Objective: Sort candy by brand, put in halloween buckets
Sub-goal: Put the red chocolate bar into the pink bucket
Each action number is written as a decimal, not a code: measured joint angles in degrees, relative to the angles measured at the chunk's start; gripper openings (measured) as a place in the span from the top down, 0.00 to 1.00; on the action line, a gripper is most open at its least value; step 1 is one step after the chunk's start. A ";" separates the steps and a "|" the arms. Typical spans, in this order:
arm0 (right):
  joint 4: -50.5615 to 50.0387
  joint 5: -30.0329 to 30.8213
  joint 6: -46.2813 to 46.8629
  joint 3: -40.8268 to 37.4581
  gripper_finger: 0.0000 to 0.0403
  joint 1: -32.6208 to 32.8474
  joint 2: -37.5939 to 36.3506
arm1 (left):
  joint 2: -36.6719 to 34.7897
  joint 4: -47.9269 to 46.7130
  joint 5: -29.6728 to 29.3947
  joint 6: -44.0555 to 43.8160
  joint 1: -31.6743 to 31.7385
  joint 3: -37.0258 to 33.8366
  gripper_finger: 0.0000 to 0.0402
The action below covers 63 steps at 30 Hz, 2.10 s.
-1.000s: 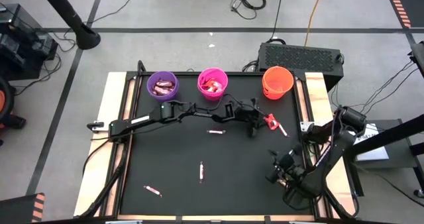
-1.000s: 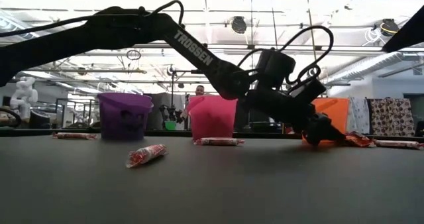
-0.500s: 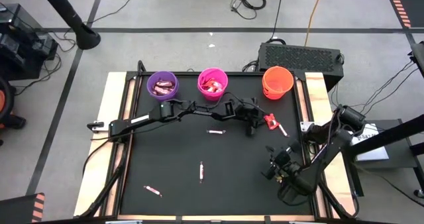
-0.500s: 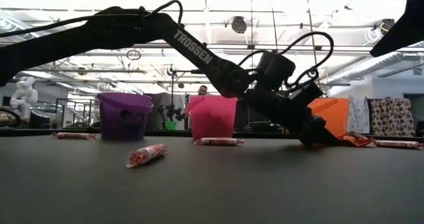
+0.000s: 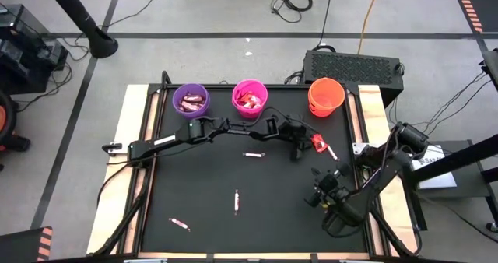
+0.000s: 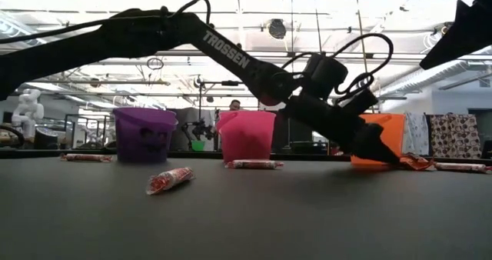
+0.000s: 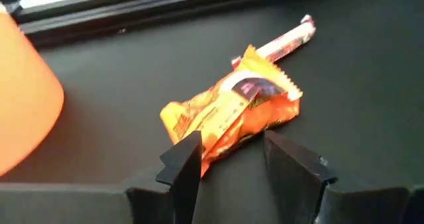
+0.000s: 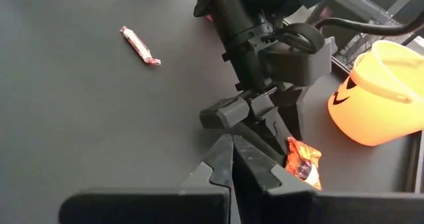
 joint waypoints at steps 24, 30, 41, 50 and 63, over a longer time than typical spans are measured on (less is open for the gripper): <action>6.35 -0.06 -6.03 0.02 1.00 -0.30 0.00 | 1.24 -1.50 -2.88 -1.66 -1.80 0.60 0.98; 8.24 -0.02 -7.42 0.02 1.00 -0.30 0.00 | -1.73 -7.58 -1.88 -0.30 -5.44 0.41 0.99; 15.59 -0.03 -12.19 0.02 1.00 -0.25 0.00 | -11.76 -22.97 -1.69 2.80 -10.49 0.39 1.00; 19.61 0.13 -12.62 0.02 1.00 -0.25 0.00 | -23.57 -49.58 -3.13 5.76 -8.15 0.45 1.00; 20.25 -0.06 -17.46 0.02 1.00 -0.49 0.00 | -34.02 -62.54 -8.23 -1.63 9.35 0.52 1.00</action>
